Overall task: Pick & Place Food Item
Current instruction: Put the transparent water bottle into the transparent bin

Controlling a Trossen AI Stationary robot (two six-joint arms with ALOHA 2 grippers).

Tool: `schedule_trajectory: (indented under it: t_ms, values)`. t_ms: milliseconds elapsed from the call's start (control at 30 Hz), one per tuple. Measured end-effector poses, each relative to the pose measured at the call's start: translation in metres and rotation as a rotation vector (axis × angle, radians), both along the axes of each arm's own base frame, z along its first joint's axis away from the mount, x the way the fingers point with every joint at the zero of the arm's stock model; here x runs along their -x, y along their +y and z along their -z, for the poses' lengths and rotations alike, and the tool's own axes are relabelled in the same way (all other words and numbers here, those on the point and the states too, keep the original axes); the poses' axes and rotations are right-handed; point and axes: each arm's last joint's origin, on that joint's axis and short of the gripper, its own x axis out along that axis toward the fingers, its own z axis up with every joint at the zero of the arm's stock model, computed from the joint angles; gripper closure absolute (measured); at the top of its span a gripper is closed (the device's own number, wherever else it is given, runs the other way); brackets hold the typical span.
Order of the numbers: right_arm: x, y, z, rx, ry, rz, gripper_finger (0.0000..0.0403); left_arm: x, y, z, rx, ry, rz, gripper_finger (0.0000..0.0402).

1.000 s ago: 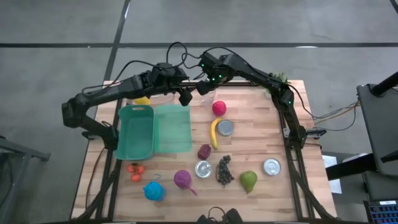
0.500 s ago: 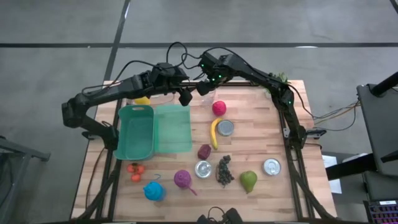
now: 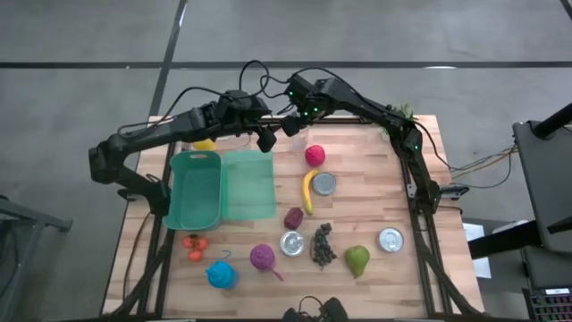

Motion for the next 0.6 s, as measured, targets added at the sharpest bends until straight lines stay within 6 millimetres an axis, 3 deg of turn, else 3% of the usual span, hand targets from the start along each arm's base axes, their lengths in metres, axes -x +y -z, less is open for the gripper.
schedule_trajectory:
  t_ms: [600]
  values:
    - [0.0046, 0.0031, -0.0084, -0.005, -0.004, -0.004, 0.0025, 0.0, 0.0001, 0.0, 0.002, -0.001, -0.002, 0.0111]
